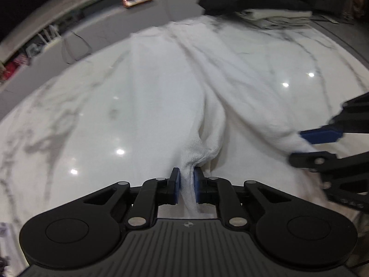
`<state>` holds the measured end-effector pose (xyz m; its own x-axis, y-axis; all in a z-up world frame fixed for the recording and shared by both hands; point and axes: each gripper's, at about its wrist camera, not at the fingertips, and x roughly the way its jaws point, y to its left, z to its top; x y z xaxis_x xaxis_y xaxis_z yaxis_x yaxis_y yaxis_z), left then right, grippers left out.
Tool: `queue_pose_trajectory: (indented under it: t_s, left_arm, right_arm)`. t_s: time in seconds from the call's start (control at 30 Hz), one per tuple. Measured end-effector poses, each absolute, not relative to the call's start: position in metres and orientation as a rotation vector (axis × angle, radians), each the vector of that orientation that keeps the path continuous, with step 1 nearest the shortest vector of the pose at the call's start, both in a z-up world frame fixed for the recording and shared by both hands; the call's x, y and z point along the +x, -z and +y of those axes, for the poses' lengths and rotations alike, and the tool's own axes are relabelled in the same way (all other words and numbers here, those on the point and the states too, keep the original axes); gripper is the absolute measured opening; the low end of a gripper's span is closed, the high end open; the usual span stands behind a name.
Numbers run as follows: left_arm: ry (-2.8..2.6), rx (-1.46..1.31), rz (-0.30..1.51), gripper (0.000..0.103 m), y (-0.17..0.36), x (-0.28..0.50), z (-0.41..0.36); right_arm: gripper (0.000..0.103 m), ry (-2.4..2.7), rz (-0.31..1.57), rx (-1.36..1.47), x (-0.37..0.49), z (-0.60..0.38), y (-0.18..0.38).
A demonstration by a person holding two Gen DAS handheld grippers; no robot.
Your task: Fold clothes
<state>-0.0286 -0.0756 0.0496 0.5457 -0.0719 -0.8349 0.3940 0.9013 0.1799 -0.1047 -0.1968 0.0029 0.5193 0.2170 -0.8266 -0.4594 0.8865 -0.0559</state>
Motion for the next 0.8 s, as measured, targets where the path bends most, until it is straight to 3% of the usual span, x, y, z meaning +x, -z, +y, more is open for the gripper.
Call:
queue_pose_trajectory:
  t_s: [0.23, 0.5, 0.8]
  left_arm:
    - [0.364, 0.263, 0.99, 0.012, -0.05, -0.03, -0.067]
    - [0.368, 0.246, 0.985, 0.037, -0.064, -0.048, -0.054]
    - [0.329, 0.329, 1.002, 0.045, -0.063, -0.116, -0.04]
  right_arm:
    - [0.023, -0.397, 0.926, -0.351, -0.11, -0.187, -0.002]
    - [0.024, -0.379, 0.903, -0.342, -0.12, -0.19, -0.016]
    - [0.023, -0.489, 0.833, -0.33, -0.122, -0.175, -0.032]
